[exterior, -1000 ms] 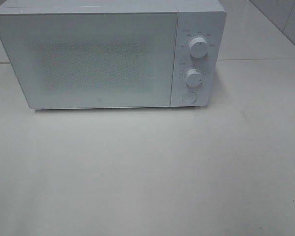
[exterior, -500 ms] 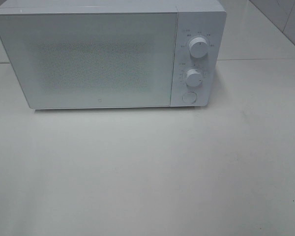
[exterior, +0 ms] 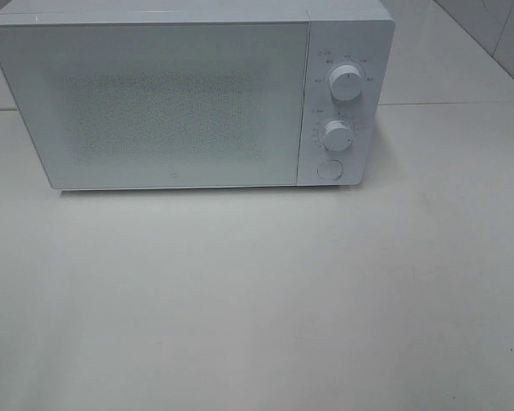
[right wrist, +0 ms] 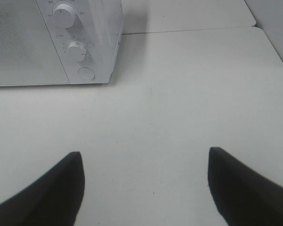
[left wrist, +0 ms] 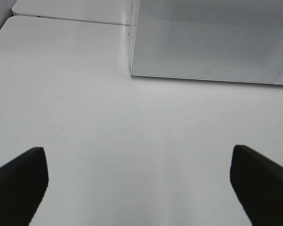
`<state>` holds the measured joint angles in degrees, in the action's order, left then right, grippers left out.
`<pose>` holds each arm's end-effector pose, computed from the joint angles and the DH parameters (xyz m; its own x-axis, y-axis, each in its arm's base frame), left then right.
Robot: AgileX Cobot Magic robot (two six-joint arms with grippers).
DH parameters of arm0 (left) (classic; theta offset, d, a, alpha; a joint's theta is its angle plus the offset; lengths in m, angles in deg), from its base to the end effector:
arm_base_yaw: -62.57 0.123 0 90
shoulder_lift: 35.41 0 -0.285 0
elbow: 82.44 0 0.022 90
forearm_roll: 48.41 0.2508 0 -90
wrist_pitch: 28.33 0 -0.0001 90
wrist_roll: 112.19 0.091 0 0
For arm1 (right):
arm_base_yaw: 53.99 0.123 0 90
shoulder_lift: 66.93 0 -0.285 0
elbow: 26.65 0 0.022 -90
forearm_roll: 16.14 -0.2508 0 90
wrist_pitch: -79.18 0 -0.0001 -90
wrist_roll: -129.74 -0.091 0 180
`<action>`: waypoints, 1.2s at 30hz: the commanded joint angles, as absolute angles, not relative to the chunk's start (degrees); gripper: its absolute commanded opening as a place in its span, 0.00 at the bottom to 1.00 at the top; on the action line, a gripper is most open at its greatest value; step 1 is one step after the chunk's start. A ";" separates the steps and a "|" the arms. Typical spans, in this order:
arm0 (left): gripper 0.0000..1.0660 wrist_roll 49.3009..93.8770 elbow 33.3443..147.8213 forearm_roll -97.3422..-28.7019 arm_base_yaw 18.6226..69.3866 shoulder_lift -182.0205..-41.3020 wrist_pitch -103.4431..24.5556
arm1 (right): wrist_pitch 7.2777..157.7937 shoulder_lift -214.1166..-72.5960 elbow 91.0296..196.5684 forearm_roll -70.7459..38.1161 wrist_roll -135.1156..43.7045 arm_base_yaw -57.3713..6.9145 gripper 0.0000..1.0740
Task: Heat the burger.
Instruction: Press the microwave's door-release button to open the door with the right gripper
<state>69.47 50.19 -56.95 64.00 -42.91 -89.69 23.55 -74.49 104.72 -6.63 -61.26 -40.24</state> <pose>-0.0087 -0.0121 0.2829 -0.4412 -0.0535 -0.8958 0.0736 0.9927 -0.0955 0.0005 -0.0127 0.2853 -0.3645 0.0103 -0.9312 -0.0770 0.9962 0.0412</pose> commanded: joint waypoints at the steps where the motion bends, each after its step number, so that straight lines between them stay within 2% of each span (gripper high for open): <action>1: 0.92 69.13 49.90 -57.12 64.23 -41.93 -89.69 | 23.72 -73.05 104.78 -6.00 -61.78 -40.53 0.65; 9: 0.92 69.13 49.90 -57.12 64.23 -42.05 -89.69 | 24.29 -73.05 105.01 -6.12 -61.78 -40.53 0.65; 17: 0.92 69.13 49.90 -57.12 64.23 -42.05 -89.69 | 35.98 -77.87 106.67 -6.52 -62.69 -40.53 0.65; 28: 0.92 69.13 49.90 -57.12 64.23 -42.05 -89.69 | 55.23 -97.75 104.21 -5.89 -62.69 -40.53 0.65; 31: 0.92 69.13 49.90 -57.12 64.23 -42.05 -89.69 | 56.78 -99.07 103.92 -5.89 -62.69 -40.53 0.65; 36: 0.92 69.13 49.90 -57.12 64.23 -42.05 -89.69 | 68.93 -110.87 102.83 -5.89 -62.69 -40.53 0.65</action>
